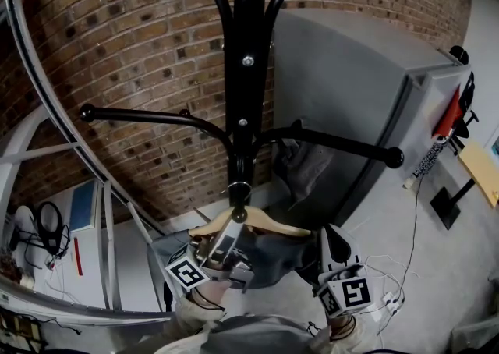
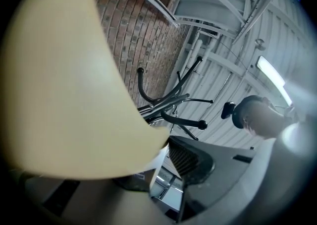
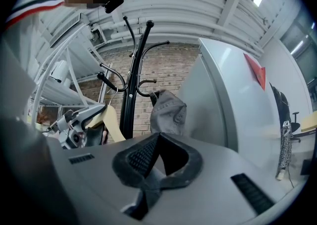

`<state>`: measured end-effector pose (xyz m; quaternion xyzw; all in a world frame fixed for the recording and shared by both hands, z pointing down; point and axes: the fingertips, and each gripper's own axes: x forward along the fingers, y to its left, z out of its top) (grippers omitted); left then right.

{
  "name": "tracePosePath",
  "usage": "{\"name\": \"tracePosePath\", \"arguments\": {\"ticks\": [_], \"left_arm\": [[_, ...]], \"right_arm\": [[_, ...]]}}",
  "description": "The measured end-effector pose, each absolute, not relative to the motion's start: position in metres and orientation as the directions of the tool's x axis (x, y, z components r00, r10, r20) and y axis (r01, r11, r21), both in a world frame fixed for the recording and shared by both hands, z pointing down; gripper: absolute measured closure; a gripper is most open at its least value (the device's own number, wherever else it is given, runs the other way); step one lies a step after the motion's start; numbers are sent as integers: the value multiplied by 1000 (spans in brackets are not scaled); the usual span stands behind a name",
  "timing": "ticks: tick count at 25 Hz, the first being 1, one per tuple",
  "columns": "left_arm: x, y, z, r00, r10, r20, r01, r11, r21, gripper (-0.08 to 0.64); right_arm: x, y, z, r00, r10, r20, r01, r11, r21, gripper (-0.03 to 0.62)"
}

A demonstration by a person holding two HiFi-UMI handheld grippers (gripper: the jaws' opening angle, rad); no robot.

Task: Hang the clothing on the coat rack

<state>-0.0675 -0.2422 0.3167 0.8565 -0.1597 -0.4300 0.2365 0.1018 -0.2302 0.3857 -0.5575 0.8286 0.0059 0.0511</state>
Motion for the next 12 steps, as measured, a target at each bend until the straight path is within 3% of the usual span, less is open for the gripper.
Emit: {"name": "tracePosePath", "arguments": {"ticks": [12], "left_arm": [[-67, -244, 331, 569, -474, -672, 8, -814, 581, 439]], "right_arm": [[97, -231, 387, -381, -920, -94, -922, 386, -42, 571]]}}
